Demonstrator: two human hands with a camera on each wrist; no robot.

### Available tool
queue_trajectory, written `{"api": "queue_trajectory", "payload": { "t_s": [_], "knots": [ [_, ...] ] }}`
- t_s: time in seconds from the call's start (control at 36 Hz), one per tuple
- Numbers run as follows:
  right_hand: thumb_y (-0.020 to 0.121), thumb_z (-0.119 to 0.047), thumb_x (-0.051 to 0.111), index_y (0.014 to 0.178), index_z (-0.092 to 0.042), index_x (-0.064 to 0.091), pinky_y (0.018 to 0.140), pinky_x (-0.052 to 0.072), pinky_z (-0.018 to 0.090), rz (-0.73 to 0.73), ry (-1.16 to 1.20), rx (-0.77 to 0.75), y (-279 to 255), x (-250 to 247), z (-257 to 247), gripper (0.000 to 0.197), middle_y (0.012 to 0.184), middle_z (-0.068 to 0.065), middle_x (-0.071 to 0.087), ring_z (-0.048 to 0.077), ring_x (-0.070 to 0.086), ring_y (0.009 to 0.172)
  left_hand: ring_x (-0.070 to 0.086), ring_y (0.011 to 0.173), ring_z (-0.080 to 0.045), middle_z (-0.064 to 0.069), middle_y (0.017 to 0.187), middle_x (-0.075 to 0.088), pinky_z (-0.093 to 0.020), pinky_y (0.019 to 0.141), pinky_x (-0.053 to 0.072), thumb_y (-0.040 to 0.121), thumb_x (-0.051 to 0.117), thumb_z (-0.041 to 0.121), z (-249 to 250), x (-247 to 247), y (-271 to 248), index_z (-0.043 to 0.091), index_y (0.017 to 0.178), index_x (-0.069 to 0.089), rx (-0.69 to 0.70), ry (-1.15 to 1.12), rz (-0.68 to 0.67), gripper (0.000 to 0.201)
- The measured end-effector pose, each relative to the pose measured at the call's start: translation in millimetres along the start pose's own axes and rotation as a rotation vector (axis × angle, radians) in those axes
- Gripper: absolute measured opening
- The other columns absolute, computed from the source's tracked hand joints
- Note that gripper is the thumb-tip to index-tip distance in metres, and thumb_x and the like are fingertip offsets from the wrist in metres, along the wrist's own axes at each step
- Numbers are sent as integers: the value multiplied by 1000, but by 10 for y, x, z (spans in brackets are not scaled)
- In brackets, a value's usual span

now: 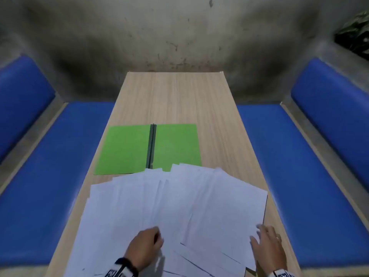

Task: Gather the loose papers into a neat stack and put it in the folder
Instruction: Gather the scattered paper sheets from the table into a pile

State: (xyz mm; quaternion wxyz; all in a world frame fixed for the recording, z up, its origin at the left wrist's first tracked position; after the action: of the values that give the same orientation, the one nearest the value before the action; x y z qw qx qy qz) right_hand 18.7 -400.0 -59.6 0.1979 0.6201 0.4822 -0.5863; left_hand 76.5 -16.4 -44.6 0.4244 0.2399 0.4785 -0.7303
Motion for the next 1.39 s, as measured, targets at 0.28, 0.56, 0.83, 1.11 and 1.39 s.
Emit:
{"api": "queue_trajectory", "payload": {
  "t_s": [0.28, 0.56, 0.83, 1.11, 1.39],
  "knots": [
    [97, -52, 31, 153, -35, 12, 119, 19, 39, -271, -168, -125, -78, 489, -193, 61, 164, 4, -6, 26, 1, 151, 56, 105, -23, -8, 117, 54, -32, 93, 45, 91, 57, 37, 459, 340, 756, 12, 121, 52, -61, -145, -52, 39],
    [68, -50, 73, 120, -42, 65, 90, 51, 44, -250, -218, -166, -240, 739, -207, 53, 144, 6, 53, 29, 56, 126, 51, 95, -15, -1, 111, 56, -23, 79, 37, 85, 64, 40, 615, 560, 909, 15, 120, 52, -138, -362, -117, 44],
    [49, -52, 66, 81, -46, 75, 62, 59, 38, -152, -224, -197, -208, 760, -323, 35, 108, -2, 76, 17, 56, 104, 72, 76, -13, 4, 87, 75, -23, 69, 60, 72, 66, 23, 707, 681, 814, 17, 91, 68, -82, -625, -135, 20],
    [81, -30, 69, 143, -8, 40, 103, 36, 41, -120, 385, 48, -79, 249, -330, 71, 144, 16, 48, 34, 45, 132, 72, 86, -9, 6, 93, 77, -20, 73, 55, 80, 59, 11, 826, 333, 536, 25, 92, 72, 145, -734, -93, 23],
    [42, -32, 96, 104, -5, 68, 77, 58, 42, -488, 1304, 181, -73, 392, -704, 74, 98, 17, 77, 38, 72, 93, 63, 114, -44, -26, 121, 67, -58, 101, 47, 88, 61, -7, 762, 339, 279, -2, 123, 62, 48, -1419, -263, 35]
  ]
}}
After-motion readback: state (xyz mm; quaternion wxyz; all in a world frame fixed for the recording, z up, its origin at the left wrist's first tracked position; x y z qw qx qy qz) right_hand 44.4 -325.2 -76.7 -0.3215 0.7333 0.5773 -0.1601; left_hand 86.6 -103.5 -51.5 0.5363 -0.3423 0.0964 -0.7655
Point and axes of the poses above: each hand's wrist, its own y-axis towards the middle knuckle, its own x-axis out of the palm, z = x × y, the point moved 9 cm from there along y, towards the middle knuckle
